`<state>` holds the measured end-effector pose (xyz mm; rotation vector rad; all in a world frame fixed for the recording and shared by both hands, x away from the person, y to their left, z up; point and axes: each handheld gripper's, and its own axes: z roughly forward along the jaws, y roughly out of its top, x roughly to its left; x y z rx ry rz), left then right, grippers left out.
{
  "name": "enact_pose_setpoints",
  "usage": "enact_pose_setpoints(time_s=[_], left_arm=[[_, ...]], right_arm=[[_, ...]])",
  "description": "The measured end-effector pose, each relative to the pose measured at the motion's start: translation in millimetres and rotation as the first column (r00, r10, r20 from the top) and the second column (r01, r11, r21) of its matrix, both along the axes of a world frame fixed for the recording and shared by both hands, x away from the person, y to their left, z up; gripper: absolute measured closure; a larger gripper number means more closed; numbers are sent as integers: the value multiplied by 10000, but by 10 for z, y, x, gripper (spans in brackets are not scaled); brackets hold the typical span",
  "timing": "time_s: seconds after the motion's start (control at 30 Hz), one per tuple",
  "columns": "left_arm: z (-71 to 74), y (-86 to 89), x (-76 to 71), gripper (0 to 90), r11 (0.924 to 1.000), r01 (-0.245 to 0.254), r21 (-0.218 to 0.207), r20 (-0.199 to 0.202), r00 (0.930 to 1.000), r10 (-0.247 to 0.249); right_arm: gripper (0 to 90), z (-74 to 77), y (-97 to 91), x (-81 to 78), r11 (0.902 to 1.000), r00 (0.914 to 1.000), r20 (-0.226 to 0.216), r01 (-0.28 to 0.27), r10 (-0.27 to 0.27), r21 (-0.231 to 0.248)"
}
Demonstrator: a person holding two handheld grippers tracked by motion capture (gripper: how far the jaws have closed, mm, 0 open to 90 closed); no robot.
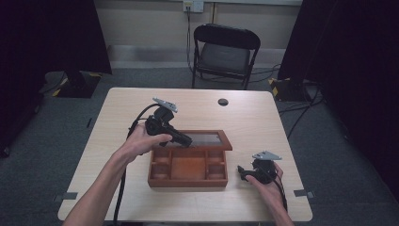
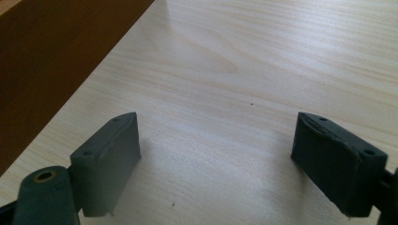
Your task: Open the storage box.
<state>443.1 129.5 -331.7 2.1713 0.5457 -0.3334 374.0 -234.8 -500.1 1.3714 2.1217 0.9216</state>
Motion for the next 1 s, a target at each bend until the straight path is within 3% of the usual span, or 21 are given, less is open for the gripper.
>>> enact_pose_setpoints(time_s=[0.43, 0.47, 0.53, 1.0], left_arm=[[44, -1, 49, 812, 10000, -43, 35, -95, 9999, 43], [32, -8, 50, 813, 9999, 35, -111, -225, 9997, -38], [53, -2, 59, 813, 10000, 11, 51, -93, 10000, -11], [98, -9, 85, 812, 9999, -36, 154, -66, 10000, 37]], right_arm=[[149, 0, 0, 0, 10000, 10000, 2, -2, 2, 0], [148, 0, 0, 0, 10000, 10000, 2, 1, -1, 0], [148, 0, 0, 0, 10000, 10000, 0, 0, 0, 1], [149, 0, 0, 1, 10000, 10000, -8, 3, -3, 7]])
